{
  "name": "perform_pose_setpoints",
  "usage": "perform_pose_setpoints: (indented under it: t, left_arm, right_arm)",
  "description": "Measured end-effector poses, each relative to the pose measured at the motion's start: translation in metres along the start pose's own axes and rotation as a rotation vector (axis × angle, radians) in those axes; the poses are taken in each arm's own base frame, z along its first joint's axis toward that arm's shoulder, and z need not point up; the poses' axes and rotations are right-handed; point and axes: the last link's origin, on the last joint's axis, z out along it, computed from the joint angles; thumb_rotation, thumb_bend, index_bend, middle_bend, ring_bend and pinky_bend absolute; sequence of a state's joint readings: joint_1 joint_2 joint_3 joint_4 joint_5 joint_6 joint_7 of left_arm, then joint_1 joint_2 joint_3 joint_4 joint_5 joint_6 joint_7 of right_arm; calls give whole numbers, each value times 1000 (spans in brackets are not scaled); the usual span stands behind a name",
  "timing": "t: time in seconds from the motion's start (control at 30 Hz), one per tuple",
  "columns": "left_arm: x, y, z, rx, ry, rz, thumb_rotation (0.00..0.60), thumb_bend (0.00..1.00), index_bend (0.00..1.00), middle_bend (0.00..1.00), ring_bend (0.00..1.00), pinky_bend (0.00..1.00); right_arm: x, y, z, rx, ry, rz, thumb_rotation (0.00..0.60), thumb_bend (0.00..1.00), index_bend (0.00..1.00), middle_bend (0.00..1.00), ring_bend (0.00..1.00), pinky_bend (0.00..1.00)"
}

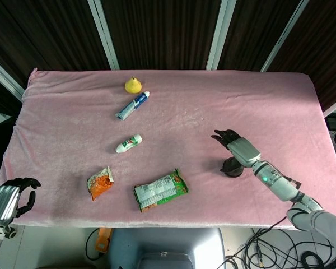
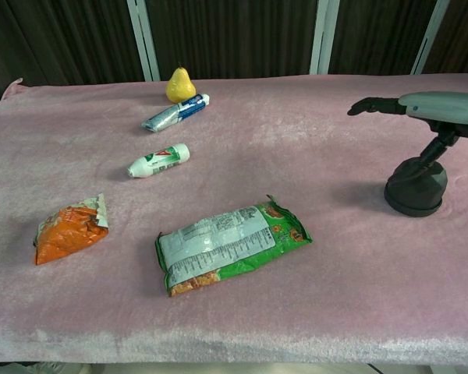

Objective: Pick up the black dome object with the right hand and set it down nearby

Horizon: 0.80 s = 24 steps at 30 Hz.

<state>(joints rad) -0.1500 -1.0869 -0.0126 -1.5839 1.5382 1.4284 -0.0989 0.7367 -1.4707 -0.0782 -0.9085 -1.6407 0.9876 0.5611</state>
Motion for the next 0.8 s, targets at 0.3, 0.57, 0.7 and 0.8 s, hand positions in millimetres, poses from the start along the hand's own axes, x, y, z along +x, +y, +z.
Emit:
perform_pose_setpoints:
  t: [0.3, 0.57, 0.7, 0.8]
  left_arm:
    - [1, 0, -2, 7, 3, 5, 600, 573, 464, 495, 419, 464]
    - [2, -1, -2, 8, 6, 6, 600, 573, 464, 495, 419, 465]
    - [1, 0, -2, 10, 0, 12, 600, 573, 464, 494, 419, 464]
    - [1, 0, -2, 10, -1, 13, 600, 574, 464, 494, 419, 465]
  right_arm:
    - [-27, 11, -9, -22, -84, -52, 600, 205, 60, 37, 1, 100]
    - [-36, 16, -10, -37, -118, -57, 600, 205, 97, 125, 81, 227]
    - [-38, 16, -11, -40, -118, -55, 600, 205, 153, 176, 158, 331]
    - [-39, 17, -11, -44, -110, -55, 600, 204, 245, 217, 234, 403]
